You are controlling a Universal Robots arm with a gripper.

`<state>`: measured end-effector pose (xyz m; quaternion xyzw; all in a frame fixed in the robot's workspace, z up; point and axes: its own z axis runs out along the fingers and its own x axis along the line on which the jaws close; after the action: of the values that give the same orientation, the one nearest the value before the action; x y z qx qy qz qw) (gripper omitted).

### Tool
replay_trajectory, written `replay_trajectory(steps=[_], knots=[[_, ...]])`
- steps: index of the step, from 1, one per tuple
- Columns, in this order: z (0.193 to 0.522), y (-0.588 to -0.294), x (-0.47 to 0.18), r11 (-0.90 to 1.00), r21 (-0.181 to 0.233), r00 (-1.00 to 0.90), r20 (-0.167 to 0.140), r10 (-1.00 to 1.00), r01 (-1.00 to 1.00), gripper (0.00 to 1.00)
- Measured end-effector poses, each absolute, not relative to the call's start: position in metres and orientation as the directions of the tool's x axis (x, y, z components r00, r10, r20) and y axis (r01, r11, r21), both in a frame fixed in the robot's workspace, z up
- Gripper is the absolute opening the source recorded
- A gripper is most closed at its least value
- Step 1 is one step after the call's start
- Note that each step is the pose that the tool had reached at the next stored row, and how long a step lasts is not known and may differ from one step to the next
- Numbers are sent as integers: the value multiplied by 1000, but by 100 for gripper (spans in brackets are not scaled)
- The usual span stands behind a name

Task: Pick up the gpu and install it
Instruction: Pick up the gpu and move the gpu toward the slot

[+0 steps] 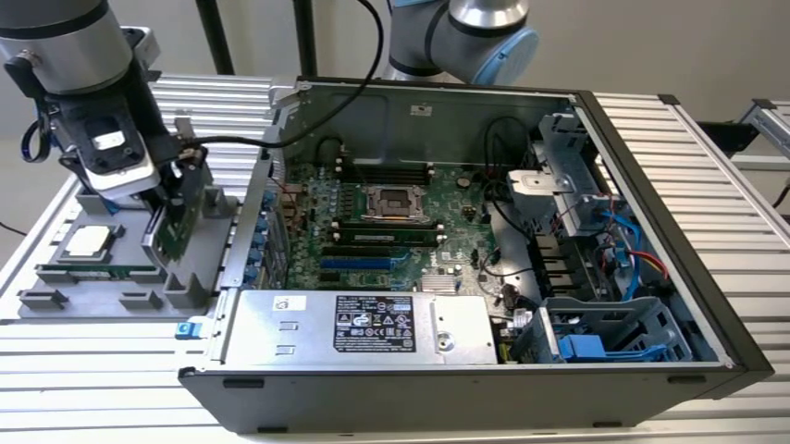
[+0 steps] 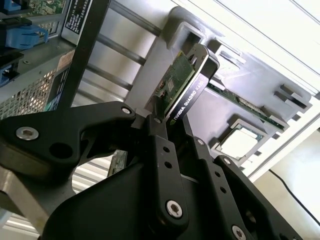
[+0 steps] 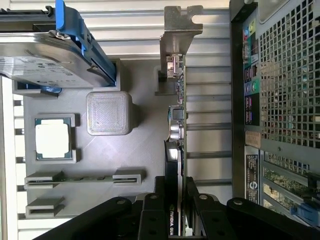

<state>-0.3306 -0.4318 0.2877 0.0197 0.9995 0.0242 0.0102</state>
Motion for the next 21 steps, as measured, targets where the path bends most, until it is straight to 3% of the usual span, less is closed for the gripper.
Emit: replay_trajectory(steps=[21], knots=[[294, -432, -331, 998, 49, -999, -19, 40, 39, 0]])
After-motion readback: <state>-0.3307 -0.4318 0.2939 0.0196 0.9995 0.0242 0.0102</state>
